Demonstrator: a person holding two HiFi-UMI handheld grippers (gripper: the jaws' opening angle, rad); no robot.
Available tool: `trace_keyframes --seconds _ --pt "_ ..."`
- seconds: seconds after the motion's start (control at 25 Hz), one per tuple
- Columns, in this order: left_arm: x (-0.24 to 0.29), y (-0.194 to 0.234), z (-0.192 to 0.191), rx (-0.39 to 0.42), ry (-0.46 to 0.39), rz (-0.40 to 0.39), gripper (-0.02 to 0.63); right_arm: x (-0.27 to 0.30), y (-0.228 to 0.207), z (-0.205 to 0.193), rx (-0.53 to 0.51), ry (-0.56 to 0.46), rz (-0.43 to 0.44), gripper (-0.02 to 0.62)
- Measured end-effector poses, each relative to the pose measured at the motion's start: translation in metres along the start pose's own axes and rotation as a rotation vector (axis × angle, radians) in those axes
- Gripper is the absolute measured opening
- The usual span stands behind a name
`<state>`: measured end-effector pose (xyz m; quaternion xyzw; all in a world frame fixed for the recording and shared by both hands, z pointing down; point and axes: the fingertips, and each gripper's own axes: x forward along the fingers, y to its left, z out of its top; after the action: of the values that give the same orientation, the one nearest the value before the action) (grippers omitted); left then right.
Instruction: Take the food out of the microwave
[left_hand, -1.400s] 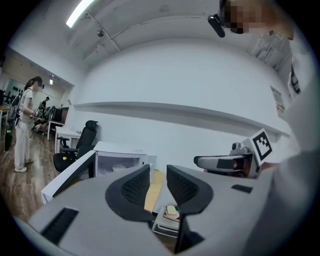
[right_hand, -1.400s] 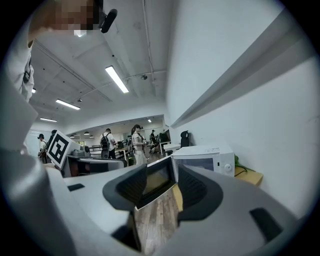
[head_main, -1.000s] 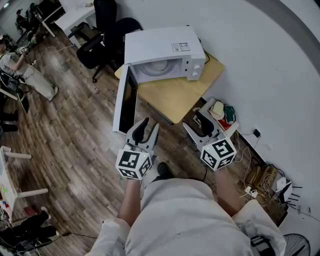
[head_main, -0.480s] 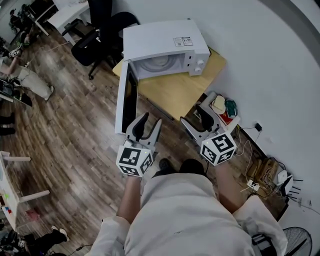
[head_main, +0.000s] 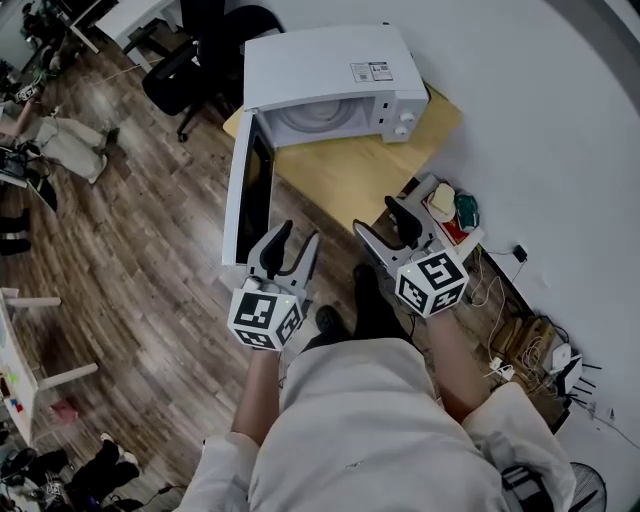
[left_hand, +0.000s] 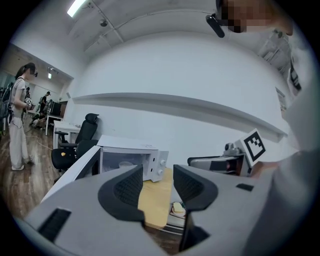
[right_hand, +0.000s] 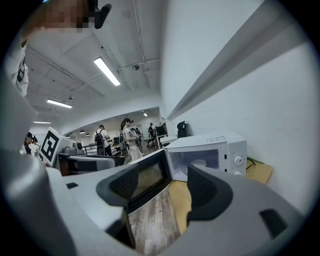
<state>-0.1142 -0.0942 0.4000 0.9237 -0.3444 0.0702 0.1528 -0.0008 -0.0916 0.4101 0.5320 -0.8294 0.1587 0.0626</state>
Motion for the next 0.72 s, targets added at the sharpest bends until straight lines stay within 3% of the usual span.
trace_keyframes --seconds 0.72 --pt "0.084 0.03 0.024 -0.053 -0.021 0.19 0.172 0.122 -0.104 -0.015 0.146 0.072 0.113 0.284"
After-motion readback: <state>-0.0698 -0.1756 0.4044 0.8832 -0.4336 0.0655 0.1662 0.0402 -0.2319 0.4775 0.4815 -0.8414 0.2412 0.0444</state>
